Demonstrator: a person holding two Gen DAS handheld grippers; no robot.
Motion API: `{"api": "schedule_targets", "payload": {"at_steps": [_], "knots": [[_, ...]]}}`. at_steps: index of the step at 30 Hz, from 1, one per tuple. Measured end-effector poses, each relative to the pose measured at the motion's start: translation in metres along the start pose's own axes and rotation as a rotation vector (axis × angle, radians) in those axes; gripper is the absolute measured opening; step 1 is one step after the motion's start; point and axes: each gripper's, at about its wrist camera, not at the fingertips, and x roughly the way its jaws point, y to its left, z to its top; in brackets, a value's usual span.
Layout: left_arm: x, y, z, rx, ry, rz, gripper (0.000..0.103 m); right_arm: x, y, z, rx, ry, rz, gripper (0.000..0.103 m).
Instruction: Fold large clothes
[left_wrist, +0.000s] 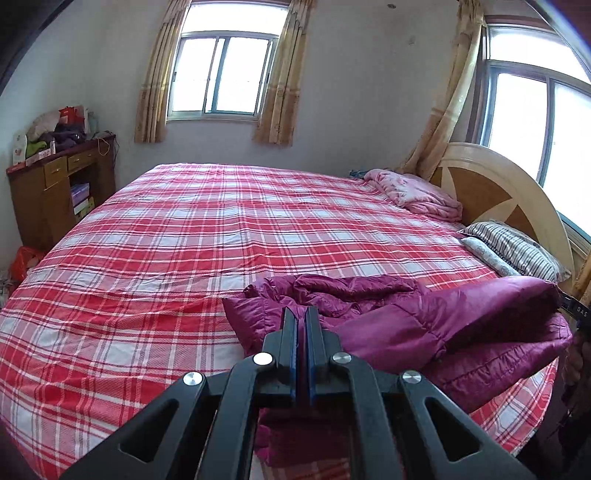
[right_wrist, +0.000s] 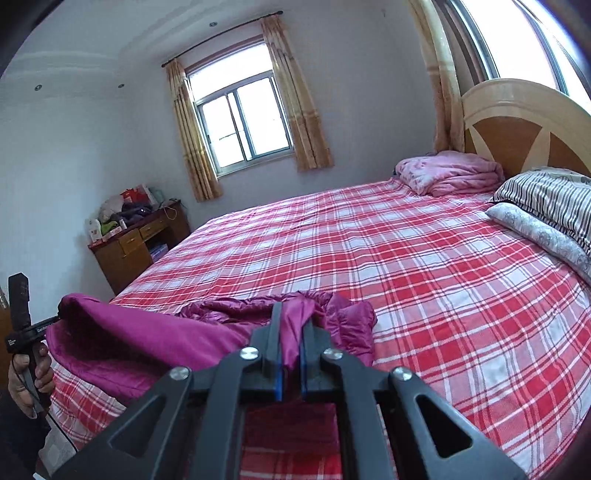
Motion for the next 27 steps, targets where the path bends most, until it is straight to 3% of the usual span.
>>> {"api": "schedule_targets", "payload": {"at_steps": [8,13,18,27], "knots": [[0.093,0.018,0.011,0.001,0.097,0.061,0.004,0.084,-0.021,0.015,-0.004,0.088,-0.061,0.007],[0.145,0.013,0.012,0.060,0.142,0.152,0.004,0.135,-0.033,0.013,0.003,0.159,-0.097,0.007],[0.182,0.007,0.009,0.129,0.161,0.225,0.004,0.178,-0.047,0.007,0.022,0.231,-0.133,0.007],[0.221,0.009,0.005,0.161,0.189,0.267,0.005,0.224,-0.058,-0.001,0.025,0.307,-0.168,0.007]]}}
